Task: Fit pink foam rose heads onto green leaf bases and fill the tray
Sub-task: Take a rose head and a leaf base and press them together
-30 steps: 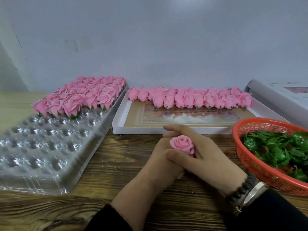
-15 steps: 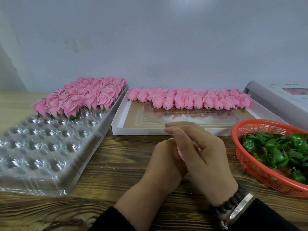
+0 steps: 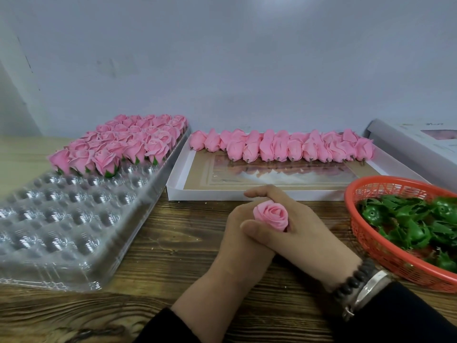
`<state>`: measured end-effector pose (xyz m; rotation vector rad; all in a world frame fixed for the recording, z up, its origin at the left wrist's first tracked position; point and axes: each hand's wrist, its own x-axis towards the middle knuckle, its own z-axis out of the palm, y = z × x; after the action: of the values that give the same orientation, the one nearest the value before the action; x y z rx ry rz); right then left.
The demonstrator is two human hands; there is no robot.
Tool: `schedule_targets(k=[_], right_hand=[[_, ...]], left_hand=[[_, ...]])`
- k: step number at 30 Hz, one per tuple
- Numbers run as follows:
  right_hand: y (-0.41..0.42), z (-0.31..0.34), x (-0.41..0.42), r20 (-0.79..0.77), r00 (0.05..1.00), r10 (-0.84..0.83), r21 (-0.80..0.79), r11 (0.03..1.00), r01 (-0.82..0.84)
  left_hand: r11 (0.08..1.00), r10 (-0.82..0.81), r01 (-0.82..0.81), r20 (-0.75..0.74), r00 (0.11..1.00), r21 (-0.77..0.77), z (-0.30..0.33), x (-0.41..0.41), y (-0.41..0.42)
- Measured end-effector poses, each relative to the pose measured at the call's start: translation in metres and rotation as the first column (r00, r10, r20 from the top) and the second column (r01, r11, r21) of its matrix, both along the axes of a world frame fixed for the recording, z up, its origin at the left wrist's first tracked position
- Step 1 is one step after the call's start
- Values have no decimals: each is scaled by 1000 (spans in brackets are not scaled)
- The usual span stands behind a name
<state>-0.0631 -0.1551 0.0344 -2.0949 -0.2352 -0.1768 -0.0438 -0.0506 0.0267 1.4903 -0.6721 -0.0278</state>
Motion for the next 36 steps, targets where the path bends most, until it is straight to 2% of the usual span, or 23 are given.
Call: schedule_targets(k=[6,10,12,14,16,19,22,25,27,29,30,34,36], right_hand=[[-6,-4,-2,14,1000,8,47,999,-9],[0,-3,-6,183,981,-63,134,990,38],[6,-2,-7,257,960,-111,180,982,65],[13,-2,-6,315,936,-158,174,979,107],[18,-3,-6,348,920,-178,152,980,132],[16,-1,-4,373,920,-117,80,992,94],[6,4,-4,297,955,-16,-1,1000,16],[1,5,-7,107,993,50,-45,998,-46],[1,4,-8,40,996,74,8,997,-75],[-1,6,-8,-15,996,86,84,993,-84],[-3,6,-7,-28,996,87,71,994,-84],[-10,6,-3,-10,1000,22,-164,986,-23],[-12,6,-3,-10,1000,-24,-224,974,21]], left_hand=[[999,36,-36,0,999,16,-1,3,1],[985,123,-125,30,992,119,-2,7,4],[966,144,-160,90,985,205,-3,7,4],[951,155,-188,149,977,247,-4,4,2],[961,175,-198,126,976,194,-3,-1,-2],[980,96,-109,83,992,168,4,-3,-4],[963,-38,8,105,994,269,9,3,-2],[935,-174,186,-65,983,303,10,1,5],[932,-201,236,-150,968,276,10,-2,9],[942,-193,212,-99,976,259,10,-2,10],[951,-175,184,-58,983,249,9,-1,10],[977,-131,118,60,990,180,7,0,8],[984,-110,98,80,991,148,5,0,6]])
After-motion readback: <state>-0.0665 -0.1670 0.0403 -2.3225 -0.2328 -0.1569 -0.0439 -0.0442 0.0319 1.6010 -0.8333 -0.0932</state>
